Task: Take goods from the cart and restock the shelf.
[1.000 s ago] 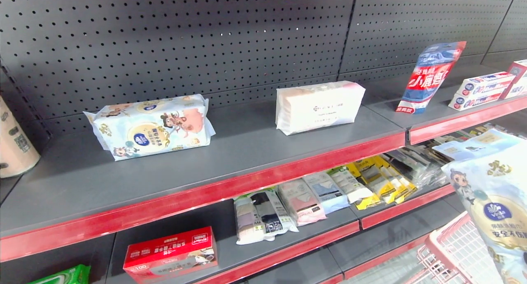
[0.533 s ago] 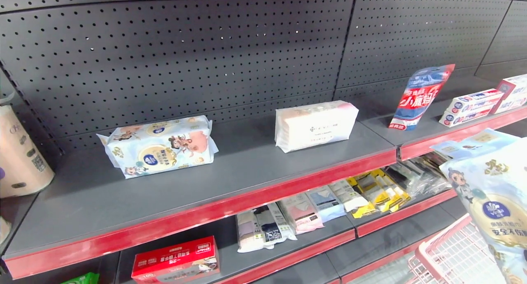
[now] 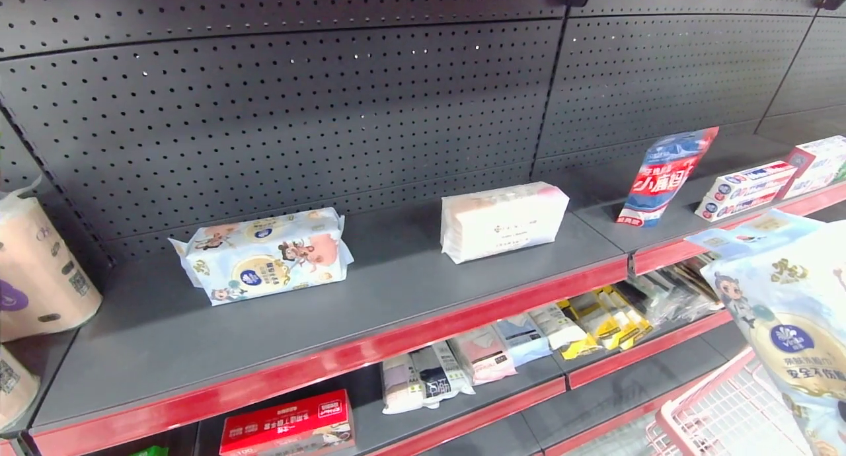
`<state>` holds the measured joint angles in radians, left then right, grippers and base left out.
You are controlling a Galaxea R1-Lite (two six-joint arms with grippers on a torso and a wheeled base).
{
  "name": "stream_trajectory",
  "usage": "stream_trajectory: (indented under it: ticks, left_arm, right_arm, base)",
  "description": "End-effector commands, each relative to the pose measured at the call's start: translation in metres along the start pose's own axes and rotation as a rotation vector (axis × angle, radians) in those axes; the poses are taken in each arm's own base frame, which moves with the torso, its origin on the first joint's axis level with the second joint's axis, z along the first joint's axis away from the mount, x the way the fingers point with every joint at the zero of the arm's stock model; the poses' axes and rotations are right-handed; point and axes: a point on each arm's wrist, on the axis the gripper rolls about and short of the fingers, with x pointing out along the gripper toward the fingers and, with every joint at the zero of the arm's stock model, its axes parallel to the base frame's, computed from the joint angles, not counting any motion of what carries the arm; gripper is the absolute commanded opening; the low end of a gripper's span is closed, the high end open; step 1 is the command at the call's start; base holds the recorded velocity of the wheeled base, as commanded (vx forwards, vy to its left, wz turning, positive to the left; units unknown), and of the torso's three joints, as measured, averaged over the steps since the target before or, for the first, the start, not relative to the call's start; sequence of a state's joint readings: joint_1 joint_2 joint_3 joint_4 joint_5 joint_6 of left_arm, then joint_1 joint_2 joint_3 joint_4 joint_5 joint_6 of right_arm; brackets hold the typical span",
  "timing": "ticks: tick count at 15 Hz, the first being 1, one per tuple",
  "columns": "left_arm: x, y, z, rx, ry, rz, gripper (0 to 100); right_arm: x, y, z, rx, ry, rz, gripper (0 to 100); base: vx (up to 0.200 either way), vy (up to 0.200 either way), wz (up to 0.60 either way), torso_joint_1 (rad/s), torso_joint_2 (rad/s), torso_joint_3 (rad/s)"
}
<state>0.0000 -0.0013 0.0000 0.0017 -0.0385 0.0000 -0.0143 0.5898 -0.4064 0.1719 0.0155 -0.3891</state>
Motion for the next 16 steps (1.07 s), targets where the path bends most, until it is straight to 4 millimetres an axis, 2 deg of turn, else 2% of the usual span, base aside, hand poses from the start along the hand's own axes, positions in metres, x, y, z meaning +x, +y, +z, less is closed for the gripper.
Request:
stream_trajectory:
  ticks: [1,10,16]
  left_arm:
    - [0.0001,0.0000,0.0000,0.000,0.001,0.000,100]
    - [0.0001,0.0000,0.0000,0.000,0.001,0.000,100]
    - [0.0001,0.0000,0.0000,0.000,0.001,0.000,100]
  right_arm:
    - [0.0009,0.0000,0.0002,-0.005,0.004,0.004,0]
    - [0.0022,-0.0008,0.0014,-0.041,0.000,-0.006,0]
    - [0.0045,-0.0012,0.0018,-0.049,0.009,-0.009,0]
  base:
    - [0.000,0.000,0.00,0.173,-0.35,-0.178]
    - [0.000,0.000,0.00,0.156,-0.32,-0.166]
    - [0.000,0.000,0.00,0.000,0.00,0.000]
